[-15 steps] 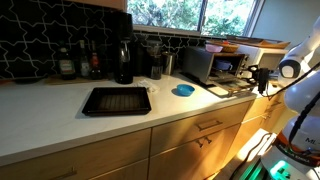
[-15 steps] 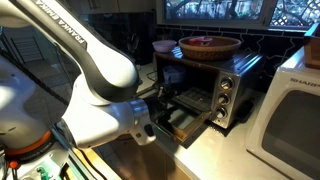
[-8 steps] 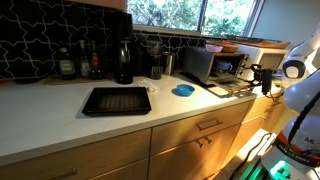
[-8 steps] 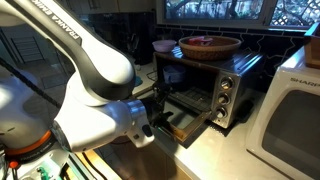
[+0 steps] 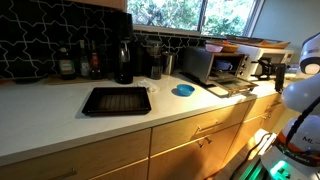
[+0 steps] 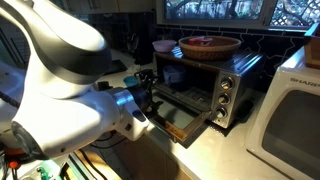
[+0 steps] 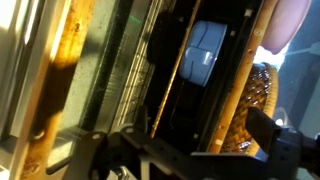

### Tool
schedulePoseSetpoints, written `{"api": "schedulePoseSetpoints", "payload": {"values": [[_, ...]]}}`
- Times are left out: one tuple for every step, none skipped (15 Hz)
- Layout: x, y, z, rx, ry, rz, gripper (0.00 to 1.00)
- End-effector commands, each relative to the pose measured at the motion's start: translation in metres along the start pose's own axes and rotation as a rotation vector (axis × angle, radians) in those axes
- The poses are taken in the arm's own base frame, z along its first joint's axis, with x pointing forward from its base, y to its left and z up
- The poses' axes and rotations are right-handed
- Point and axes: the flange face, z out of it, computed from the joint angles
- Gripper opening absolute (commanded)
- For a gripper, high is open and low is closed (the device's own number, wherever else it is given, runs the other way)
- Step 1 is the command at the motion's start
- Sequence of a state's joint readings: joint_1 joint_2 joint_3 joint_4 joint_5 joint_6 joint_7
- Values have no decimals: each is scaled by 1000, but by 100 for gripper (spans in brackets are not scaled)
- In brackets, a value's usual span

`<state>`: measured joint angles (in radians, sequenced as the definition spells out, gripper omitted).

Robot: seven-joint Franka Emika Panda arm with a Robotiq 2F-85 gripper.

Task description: Pull the oven wire rack, remove the blue mixing bowl from the oven wire rack and place it to the left side of the oven

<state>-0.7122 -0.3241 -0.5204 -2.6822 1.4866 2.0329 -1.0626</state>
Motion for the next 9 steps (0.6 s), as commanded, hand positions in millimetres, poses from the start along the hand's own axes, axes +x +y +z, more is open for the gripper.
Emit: {"api": "schedulePoseSetpoints", "payload": {"values": [[-10,-38,-11,27,-26,-97,100],[-9,-48,-11,27,-13,-114,100],[-10,-60,-10,27,-1,-142,100],[-10,-70,-9,26,8,-164,100],[-11,-82,-6,12,26,-207,100],[-13,-92,-3,-5,48,-250,100],[-17,-104,1,-40,65,-324,100],[-20,-115,5,-66,79,-374,100],[-23,-123,11,-100,90,-426,100]]}}
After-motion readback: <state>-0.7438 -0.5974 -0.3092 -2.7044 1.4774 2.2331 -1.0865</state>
